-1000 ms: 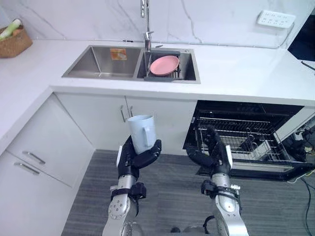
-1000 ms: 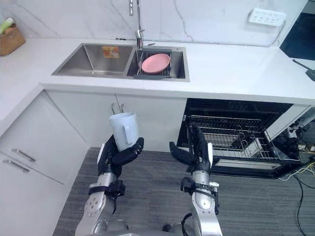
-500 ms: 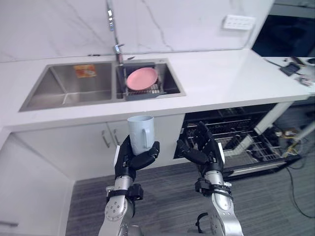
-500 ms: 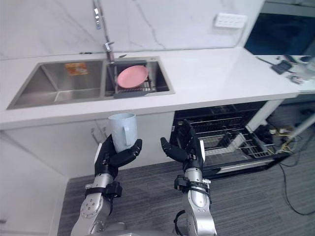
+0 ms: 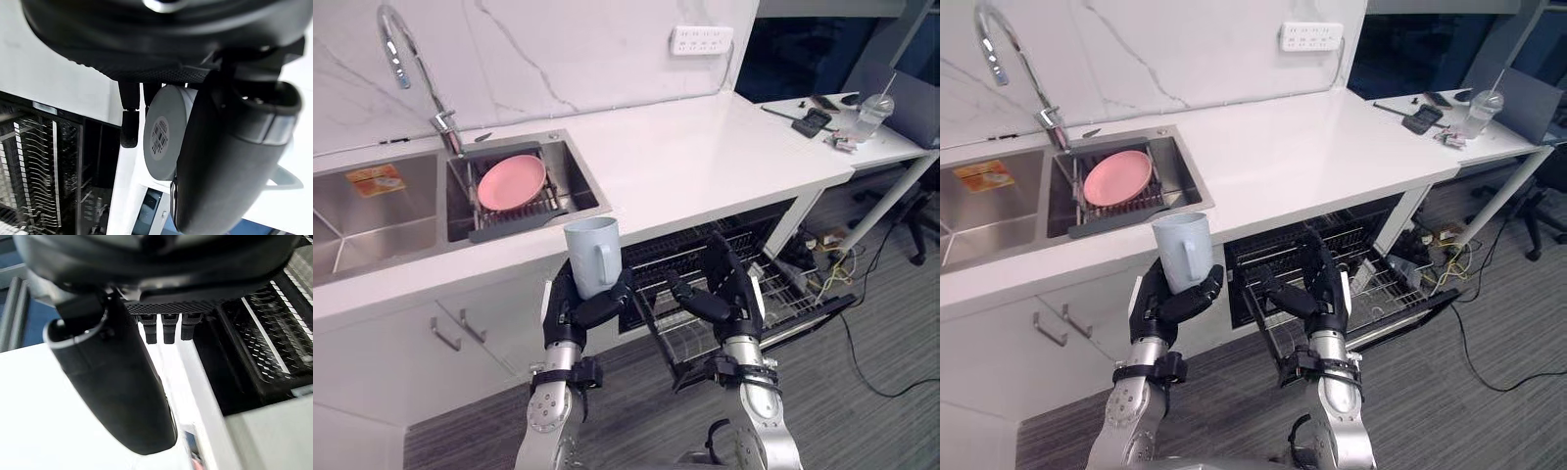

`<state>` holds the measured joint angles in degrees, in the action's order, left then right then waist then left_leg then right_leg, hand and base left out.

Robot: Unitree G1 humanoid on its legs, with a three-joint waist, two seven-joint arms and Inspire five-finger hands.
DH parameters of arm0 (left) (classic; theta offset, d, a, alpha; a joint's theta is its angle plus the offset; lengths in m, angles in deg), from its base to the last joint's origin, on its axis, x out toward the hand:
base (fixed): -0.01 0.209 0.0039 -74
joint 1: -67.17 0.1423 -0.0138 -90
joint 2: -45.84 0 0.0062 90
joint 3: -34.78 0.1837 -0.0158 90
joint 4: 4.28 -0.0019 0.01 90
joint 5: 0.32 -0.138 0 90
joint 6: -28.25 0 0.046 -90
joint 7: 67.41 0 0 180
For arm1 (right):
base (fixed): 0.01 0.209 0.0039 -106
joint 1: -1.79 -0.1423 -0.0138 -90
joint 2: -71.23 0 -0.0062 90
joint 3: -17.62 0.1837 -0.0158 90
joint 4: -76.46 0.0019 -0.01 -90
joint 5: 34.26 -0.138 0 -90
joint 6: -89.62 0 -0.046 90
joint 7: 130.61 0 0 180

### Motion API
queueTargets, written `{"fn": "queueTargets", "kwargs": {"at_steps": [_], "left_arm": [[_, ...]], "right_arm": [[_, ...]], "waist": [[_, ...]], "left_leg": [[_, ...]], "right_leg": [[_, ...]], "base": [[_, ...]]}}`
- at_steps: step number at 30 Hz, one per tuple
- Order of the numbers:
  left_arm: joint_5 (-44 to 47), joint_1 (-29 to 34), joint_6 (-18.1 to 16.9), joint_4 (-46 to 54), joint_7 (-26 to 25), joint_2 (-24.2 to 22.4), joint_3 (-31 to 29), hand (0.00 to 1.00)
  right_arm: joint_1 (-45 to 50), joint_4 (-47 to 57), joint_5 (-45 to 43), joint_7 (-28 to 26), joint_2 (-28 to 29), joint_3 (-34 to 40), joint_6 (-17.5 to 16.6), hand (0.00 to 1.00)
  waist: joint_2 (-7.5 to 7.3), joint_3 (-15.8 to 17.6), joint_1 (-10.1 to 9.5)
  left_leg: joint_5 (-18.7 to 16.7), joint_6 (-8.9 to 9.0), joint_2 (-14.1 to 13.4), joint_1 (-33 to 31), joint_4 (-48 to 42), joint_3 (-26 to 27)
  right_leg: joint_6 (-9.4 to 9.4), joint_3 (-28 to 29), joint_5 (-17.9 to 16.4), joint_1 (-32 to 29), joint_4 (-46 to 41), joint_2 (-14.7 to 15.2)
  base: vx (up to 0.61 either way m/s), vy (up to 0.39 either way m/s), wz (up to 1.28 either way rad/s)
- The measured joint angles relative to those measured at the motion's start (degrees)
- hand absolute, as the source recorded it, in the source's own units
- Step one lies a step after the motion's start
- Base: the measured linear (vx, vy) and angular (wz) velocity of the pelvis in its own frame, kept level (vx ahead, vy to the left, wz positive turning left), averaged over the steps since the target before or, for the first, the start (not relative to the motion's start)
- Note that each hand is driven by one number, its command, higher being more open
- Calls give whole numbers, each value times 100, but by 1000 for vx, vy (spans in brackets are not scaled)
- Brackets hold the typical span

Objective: Walk over to the sink, pick up the cup, carry it to the dishwasher, place the cup inside the dishwasher, then close the dishwasher door

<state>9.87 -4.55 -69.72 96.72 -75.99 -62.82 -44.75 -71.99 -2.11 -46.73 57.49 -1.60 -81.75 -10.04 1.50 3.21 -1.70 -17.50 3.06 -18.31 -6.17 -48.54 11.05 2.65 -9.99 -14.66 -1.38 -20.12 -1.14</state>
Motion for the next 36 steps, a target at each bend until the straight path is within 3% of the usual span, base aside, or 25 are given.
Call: {"fn": "queueTargets", "kwargs": {"at_steps": [4, 5, 6, 8, 13, 19, 23, 36], "left_arm": [[0, 84, 2, -7, 9, -4, -32, 30], [0, 85, 2, -10, 2, -3, -62, 30], [0, 92, -4, -16, -7, 15, -92, 30], [1, 86, -1, -81, -52, 71, -168, 30], [-3, 84, -6, -95, -135, 212, -164, 30], [-16, -94, -41, -478, -150, 291, -151, 30], [-37, -596, -32, -939, -210, 443, -110, 30], [-331, -1362, 8, -1289, -263, 629, -118, 30]], "right_arm": [[-70, 169, -179, 2, -2, 4, -134, 90], [-113, 122, -196, -2, -11, 2, -134, 90], [-179, 14, -205, -11, -9, -11, -139, 90], [-217, -146, -213, -62, 37, 0, -136, 90], [-220, -189, -430, -293, 30, -14, -135, 90], [-221, -192, -715, -457, -44, -57, -135, 90], [-222, -221, -887, -604, -160, -172, -135, 90], [-514, -531, -919, -1061, -457, -777, -62, 90]], "waist": [[-1, -17, -147], [-1, -16, -178], [-30, -41, -213], [-182, -103, -150], [-268, -167, -138], [-319, -203, -34], [-324, -205, 35], [-318, -214, 176]], "left_leg": [[-289, -110, 350, -530, 852, -350], [-152, -102, 504, -547, 1546, -522], [361, 232, 672, -422, 2064, -695], [414, 159, 890, -296, 2219, -627], [601, 9, 1252, 129, 2912, -561], [1090, 107, 1290, 406, 3818, -555], [1369, 130, 1278, 657, 4316, -496], [1609, 22, 1364, 678, 4651, -245]], "right_leg": [[-35, 407, 15, 128, 116, 53], [-72, 509, 10, 149, 81, 82], [-259, 646, -69, 155, 42, 131], [-383, 705, -73, 254, 209, 308], [-584, 665, 65, 600, 753, 616], [-488, 664, 335, 636, 1114, 565], [-459, 737, 422, 621, 1164, 503], [-558, 1016, 837, 526, 1611, 535]], "base": [[176, 107, -60], [162, 217, -63], [194, 265, -61], [139, 170, -17], [85, 120, 10], [12, -28, 0], [-38, -41, -9], [-46, 20, -11]]}}
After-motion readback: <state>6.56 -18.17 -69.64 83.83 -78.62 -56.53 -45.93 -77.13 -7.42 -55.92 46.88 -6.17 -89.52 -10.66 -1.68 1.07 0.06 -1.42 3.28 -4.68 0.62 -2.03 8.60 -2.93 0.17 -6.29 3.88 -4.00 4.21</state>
